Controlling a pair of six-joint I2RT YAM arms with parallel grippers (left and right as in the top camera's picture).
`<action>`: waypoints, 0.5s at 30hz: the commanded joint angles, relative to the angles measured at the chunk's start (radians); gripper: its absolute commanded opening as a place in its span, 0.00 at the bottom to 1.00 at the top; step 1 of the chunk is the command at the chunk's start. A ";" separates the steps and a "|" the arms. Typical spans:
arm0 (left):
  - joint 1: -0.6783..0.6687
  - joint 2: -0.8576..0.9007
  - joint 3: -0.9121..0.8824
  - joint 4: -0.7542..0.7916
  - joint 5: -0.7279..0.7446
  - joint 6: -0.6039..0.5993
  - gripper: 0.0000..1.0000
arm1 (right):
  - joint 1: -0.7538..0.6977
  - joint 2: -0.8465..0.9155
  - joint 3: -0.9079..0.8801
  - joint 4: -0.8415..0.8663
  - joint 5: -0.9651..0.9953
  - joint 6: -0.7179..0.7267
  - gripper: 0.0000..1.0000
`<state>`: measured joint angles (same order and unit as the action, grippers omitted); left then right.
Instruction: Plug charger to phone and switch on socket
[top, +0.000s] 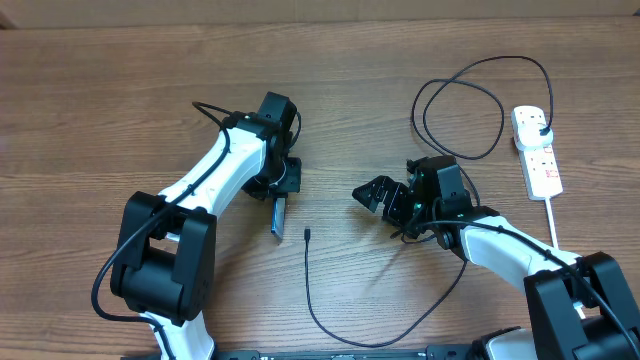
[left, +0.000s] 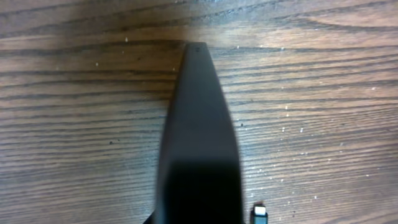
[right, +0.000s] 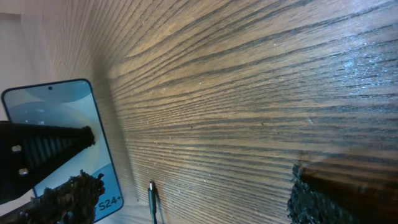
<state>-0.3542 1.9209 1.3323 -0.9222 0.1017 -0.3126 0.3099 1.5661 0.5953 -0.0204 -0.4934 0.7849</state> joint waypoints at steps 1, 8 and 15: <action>-0.016 0.003 -0.028 0.025 -0.009 -0.010 0.04 | 0.004 0.000 0.007 -0.004 0.023 -0.009 1.00; -0.020 0.003 -0.061 0.047 -0.031 -0.010 0.11 | 0.004 0.000 0.007 -0.005 0.023 -0.009 1.00; -0.021 0.003 -0.077 0.049 -0.031 -0.025 0.13 | 0.004 0.000 0.007 -0.004 0.023 -0.009 1.00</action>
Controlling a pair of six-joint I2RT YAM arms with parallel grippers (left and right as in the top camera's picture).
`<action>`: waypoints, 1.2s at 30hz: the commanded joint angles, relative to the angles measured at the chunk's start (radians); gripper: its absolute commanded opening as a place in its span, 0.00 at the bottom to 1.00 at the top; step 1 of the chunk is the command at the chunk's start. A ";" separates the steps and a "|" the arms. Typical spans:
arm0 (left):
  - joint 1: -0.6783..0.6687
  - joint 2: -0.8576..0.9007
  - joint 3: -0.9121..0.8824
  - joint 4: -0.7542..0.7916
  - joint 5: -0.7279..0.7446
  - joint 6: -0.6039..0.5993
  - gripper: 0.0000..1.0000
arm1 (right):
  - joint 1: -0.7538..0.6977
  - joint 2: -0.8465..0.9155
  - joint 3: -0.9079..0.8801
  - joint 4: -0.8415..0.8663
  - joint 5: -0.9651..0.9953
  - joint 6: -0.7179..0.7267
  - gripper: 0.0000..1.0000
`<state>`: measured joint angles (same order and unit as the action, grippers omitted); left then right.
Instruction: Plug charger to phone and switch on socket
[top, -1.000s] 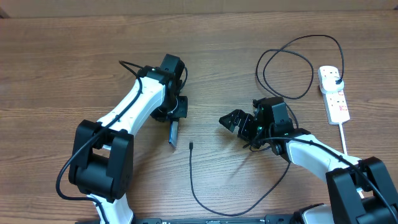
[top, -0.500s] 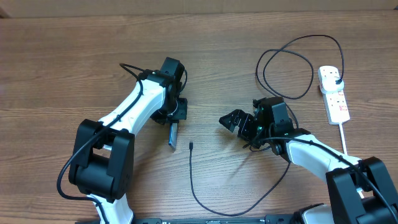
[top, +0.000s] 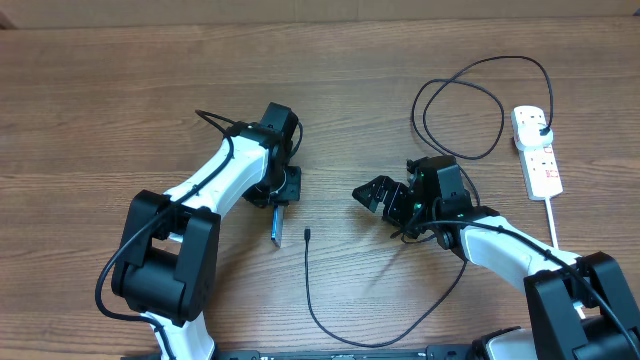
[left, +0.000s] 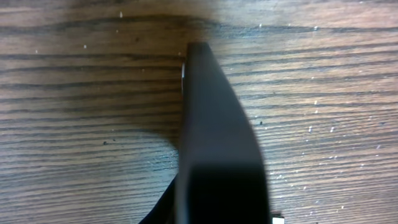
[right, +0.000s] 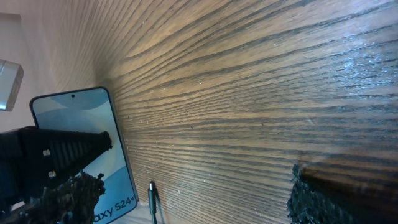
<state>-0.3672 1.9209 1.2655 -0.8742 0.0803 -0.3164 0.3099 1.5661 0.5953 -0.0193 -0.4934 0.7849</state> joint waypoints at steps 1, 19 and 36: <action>-0.008 0.003 -0.014 0.004 -0.010 -0.021 0.13 | 0.004 0.000 0.007 -0.005 0.023 -0.009 1.00; -0.008 0.003 -0.034 0.018 -0.010 -0.021 0.21 | 0.004 0.000 0.007 -0.005 0.023 -0.009 1.00; -0.007 0.003 -0.034 0.017 -0.032 -0.021 0.15 | 0.004 0.000 0.007 -0.005 0.023 -0.009 1.00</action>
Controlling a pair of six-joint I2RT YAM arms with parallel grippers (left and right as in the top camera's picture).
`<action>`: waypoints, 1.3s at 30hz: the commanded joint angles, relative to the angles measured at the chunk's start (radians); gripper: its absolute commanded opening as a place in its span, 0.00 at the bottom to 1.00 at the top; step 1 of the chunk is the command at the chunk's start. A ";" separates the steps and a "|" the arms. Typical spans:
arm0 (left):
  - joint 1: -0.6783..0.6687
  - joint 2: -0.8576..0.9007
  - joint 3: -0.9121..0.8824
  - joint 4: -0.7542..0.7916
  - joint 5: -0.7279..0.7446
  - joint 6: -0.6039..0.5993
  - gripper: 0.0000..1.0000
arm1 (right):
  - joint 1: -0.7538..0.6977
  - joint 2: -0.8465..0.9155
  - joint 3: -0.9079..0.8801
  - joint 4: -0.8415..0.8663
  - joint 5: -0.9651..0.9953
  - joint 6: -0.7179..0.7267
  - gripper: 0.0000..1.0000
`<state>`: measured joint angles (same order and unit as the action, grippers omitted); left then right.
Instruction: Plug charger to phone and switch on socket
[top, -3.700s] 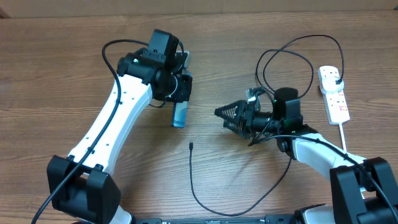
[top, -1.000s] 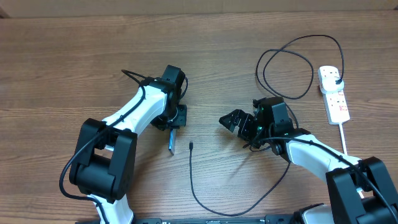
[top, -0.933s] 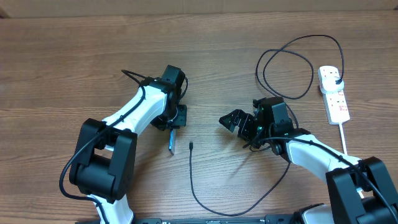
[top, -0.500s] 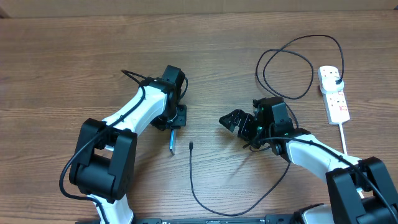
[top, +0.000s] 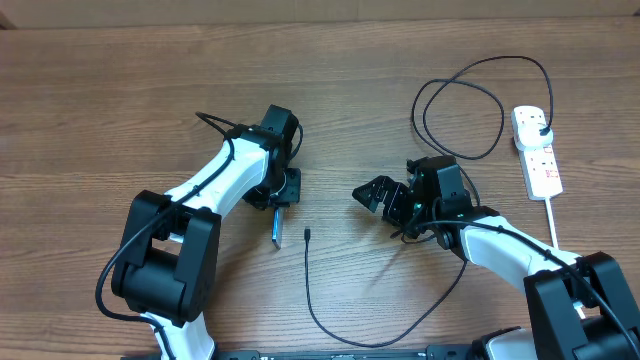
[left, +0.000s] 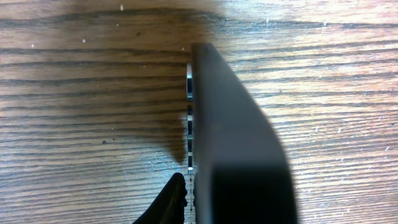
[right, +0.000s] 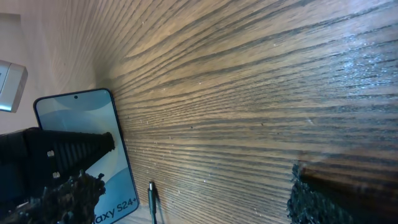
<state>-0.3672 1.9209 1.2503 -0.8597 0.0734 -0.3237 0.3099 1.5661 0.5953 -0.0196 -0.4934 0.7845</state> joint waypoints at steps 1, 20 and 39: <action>-0.007 0.003 -0.019 0.002 -0.023 -0.014 0.15 | 0.004 0.000 0.007 -0.005 0.023 -0.008 1.00; -0.007 0.003 -0.019 -0.003 -0.021 -0.014 0.04 | 0.004 0.000 0.007 -0.005 0.023 -0.008 1.00; 0.035 -0.011 0.038 -0.003 0.204 -0.013 0.04 | 0.004 0.000 0.007 -0.018 0.022 -0.009 1.00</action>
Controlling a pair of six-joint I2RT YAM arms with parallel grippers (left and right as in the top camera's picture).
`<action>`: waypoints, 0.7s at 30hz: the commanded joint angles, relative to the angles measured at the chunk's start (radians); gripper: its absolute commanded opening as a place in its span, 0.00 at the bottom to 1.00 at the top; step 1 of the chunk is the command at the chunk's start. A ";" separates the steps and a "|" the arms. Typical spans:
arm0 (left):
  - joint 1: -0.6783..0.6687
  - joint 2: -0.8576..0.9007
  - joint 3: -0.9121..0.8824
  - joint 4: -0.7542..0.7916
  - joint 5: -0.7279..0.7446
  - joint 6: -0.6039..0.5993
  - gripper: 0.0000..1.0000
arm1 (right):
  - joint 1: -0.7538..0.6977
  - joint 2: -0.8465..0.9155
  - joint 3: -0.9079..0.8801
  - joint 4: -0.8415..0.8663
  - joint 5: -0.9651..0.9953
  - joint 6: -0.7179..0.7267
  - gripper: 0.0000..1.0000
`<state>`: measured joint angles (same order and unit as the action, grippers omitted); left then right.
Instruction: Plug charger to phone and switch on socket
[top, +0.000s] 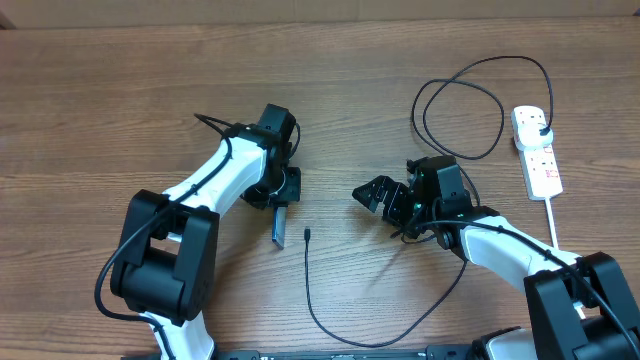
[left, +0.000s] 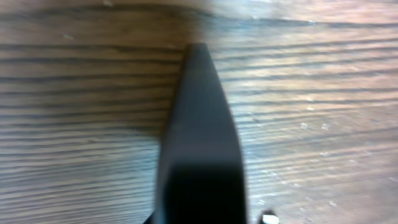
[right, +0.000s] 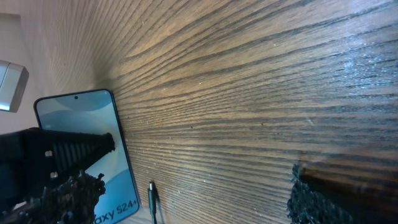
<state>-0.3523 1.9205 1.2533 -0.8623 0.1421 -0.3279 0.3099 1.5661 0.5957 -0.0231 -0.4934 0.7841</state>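
Note:
My left gripper (top: 279, 198) is shut on the phone (top: 281, 224), which stands on its long edge on the table. The left wrist view shows the phone (left: 199, 143) as a dark, blurred wedge. In the right wrist view the phone's blue screen (right: 93, 149) faces my right gripper. The black charger cable's plug (top: 308, 235) lies just right of the phone, its tip (right: 151, 188) pointing up beside the screen. My right gripper (top: 372, 195) stands open, empty, right of the plug. The white socket strip (top: 537, 152) lies at the far right with the cable's charger plugged in.
The black cable (top: 460, 95) loops across the table behind the right arm and curves round the front (top: 380, 335) to the plug. The strip's white lead (top: 551, 220) runs toward the front edge.
The phone has turned slightly in my left gripper: its side strip no longer shows in the left wrist view, and the cable plug shows again at lower right. The right arm is unmoved.
My left gripper held the phone on its edge left of the cable plug throughout. Between the first two moments it shifted and the screen moved further into the right wrist view. After that the phone only tilted a little. My right gripper stayed open and still.

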 joint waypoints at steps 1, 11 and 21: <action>0.028 -0.011 0.040 -0.001 0.175 -0.005 0.04 | 0.004 0.000 0.006 -0.016 0.022 -0.008 1.00; 0.175 -0.011 0.059 0.000 0.805 0.146 0.04 | 0.004 0.000 0.006 -0.021 0.018 -0.008 1.00; 0.223 -0.011 0.058 -0.031 1.105 0.351 0.04 | 0.030 0.000 0.046 -0.058 -0.037 -0.061 0.91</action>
<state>-0.1291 1.9205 1.2861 -0.8883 1.1122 -0.0582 0.3187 1.5661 0.6033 -0.0643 -0.5137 0.7631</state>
